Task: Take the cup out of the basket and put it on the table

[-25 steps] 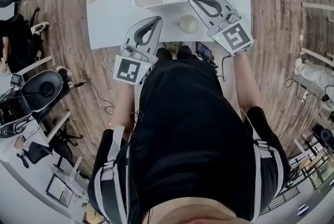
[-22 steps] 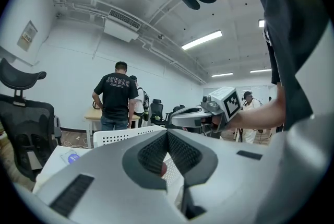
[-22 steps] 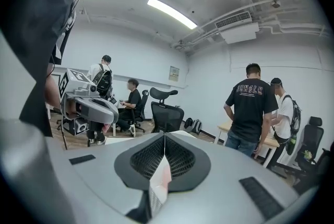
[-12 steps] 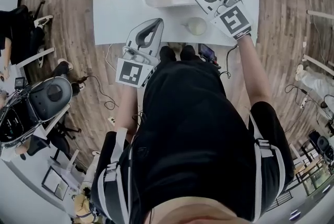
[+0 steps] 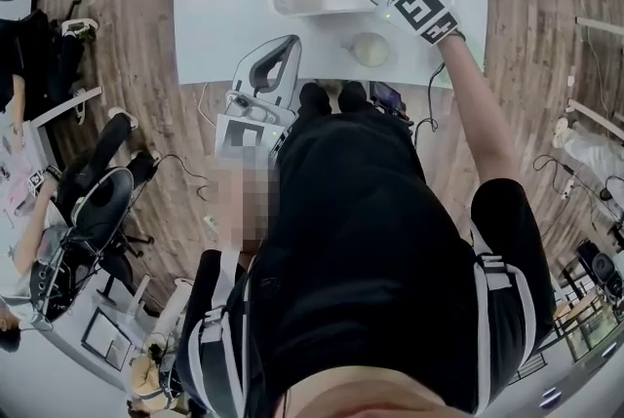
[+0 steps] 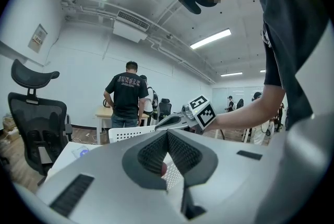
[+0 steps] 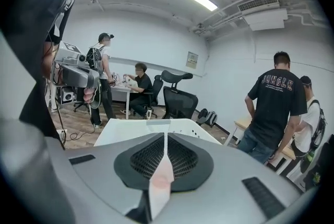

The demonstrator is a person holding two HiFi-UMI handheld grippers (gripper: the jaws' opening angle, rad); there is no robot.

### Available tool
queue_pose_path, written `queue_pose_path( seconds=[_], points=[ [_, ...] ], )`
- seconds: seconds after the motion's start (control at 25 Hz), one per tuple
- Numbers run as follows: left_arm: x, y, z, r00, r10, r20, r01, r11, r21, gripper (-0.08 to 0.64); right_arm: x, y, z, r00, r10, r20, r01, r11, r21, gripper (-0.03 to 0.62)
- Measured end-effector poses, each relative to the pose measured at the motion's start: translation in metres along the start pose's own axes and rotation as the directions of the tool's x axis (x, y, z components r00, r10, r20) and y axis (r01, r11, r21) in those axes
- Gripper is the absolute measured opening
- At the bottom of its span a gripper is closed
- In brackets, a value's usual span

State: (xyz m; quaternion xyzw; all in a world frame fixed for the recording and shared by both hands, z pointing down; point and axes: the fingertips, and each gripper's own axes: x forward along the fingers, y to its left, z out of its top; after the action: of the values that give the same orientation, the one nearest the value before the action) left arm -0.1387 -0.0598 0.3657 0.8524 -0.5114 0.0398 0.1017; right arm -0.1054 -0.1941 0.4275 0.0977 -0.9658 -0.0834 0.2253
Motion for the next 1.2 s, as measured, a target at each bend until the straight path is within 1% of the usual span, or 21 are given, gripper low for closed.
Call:
queue_pose_path(
  seconds=[0.08,0.24,0.48,0.56,0.68,0.8,1.0,1.2],
  points=[
    [0.002,0.0,0.0,1.0,-0.005,0.011,0.005,1.0,0.0,0.017,0.008,-0.002,-0.01,0.999,0.033,-0.031,-0.034,0.999,-0.012,0.02],
    [0.005,0.002,-0.002,1.0,0.002,0.001,-0.002,1.0,0.0,0.017,0.024,-0.003,-0.031,0.99,0.101,-0.094,-0.105,0.994,-0.036,0.021],
    [0.007,0.007,-0.003,1.0,0.016,-0.005,-0.016,1.0,-0.001,0.017,0.042,-0.004,-0.051,0.974,0.169,-0.151,-0.18,0.981,-0.066,0.021],
    [0.009,0.008,-0.003,1.0,0.021,-0.008,-0.021,1.0,-0.004,0.017,0.046,-0.004,-0.061,0.965,0.192,-0.18,-0.208,0.975,-0.074,0.024],
    [0.011,0.01,-0.005,0.999,0.028,-0.017,-0.029,1.0,-0.008,0.017,0.053,-0.002,-0.076,0.947,0.225,-0.231,-0.25,0.965,-0.085,0.075],
    [0.012,0.013,-0.003,0.999,0.036,-0.013,-0.036,0.999,-0.005,0.018,0.06,0.001,-0.088,0.93,0.248,-0.272,-0.282,0.955,-0.096,0.086],
    [0.013,0.018,-0.006,0.999,0.043,-0.024,-0.043,0.999,-0.011,0.018,0.07,0.013,-0.105,0.904,0.301,-0.303,-0.343,0.935,-0.095,0.11],
    [0.015,0.017,-0.005,0.999,0.042,-0.025,-0.043,0.999,-0.003,0.018,0.073,0.02,-0.115,0.885,0.324,-0.335,-0.377,0.921,-0.103,0.117]
  ],
)
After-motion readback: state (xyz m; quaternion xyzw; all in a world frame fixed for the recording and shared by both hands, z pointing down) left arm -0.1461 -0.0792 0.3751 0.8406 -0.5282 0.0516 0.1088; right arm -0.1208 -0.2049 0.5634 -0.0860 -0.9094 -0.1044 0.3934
